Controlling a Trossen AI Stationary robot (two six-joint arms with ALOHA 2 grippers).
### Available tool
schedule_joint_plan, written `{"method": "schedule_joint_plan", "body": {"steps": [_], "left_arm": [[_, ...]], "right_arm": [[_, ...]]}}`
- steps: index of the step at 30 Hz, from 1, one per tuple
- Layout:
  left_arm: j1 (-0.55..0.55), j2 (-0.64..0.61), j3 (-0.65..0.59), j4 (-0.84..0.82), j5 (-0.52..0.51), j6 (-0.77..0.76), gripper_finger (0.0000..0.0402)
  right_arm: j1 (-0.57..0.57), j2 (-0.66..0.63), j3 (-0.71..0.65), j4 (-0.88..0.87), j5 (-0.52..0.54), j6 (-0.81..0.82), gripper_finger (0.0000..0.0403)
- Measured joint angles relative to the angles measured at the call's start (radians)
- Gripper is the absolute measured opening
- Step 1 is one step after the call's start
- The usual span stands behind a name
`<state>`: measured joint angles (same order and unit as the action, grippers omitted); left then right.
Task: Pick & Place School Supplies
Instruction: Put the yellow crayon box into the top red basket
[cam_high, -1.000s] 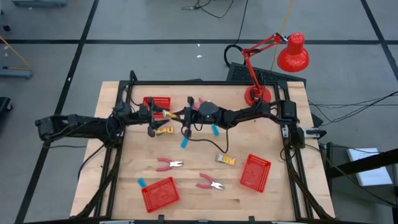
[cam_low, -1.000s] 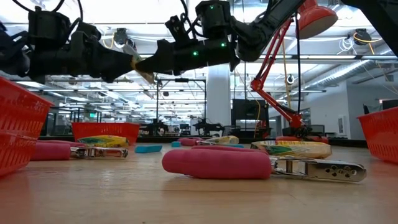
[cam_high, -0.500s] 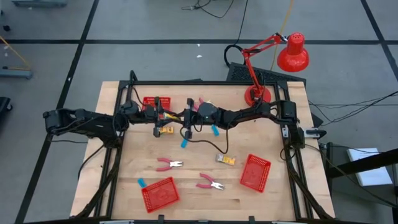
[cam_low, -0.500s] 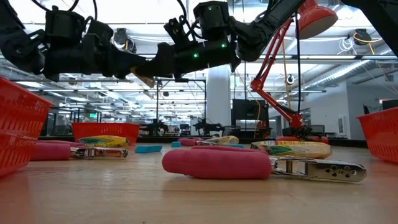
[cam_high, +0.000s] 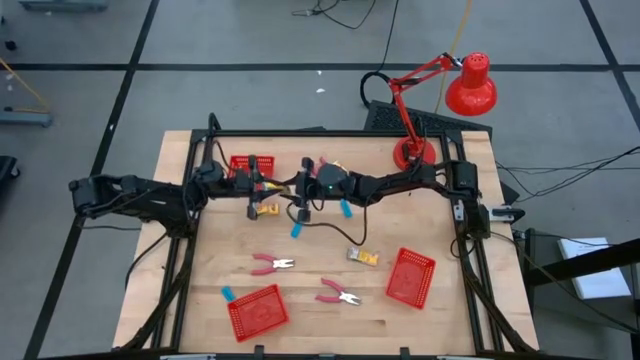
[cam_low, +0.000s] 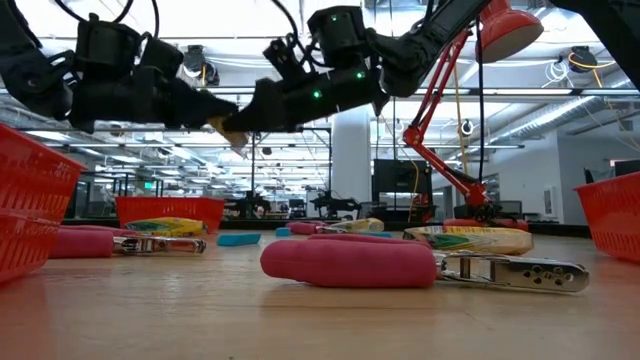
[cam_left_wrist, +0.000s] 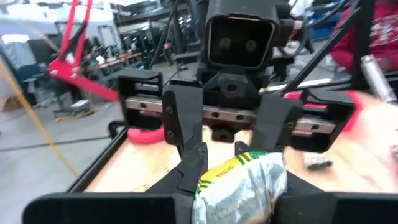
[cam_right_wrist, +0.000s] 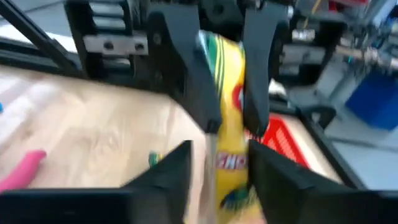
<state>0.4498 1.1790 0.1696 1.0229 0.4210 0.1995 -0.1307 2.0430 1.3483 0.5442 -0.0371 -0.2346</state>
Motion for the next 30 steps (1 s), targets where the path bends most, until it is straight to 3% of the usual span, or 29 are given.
{"method": "schedule_joint_plan", "body": {"steps": [4, 7, 15, 24, 30], "left_arm": [[0.031, 0.000, -0.001, -0.038, 0.003, 0.008, 0.0070], [0.063, -0.002, 0.000, -0.035, -0.009, 0.017, 0.0070], [0.214, -0.070, 0.000, -0.250, -0.067, 0.051, 0.0070], [0.317, -0.161, 0.000, -0.519, -0.113, 0.038, 0.0070], [0.323, -0.160, -0.012, -0.558, -0.284, 0.035, 0.0070]], "right_arm": [[0.001, 0.000, 0.000, -0.104, 0.042, 0.015, 0.0247], [0.003, 0.001, -0.002, -0.171, 0.038, 0.021, 0.0275], [0.056, 0.003, -0.003, -0.273, 0.043, 0.016, 0.0265], [0.126, 0.003, -0.003, -0.389, 0.153, 0.002, 0.0262], [0.151, 0.001, -0.003, -0.436, 0.220, 0.003, 0.0262]]}}
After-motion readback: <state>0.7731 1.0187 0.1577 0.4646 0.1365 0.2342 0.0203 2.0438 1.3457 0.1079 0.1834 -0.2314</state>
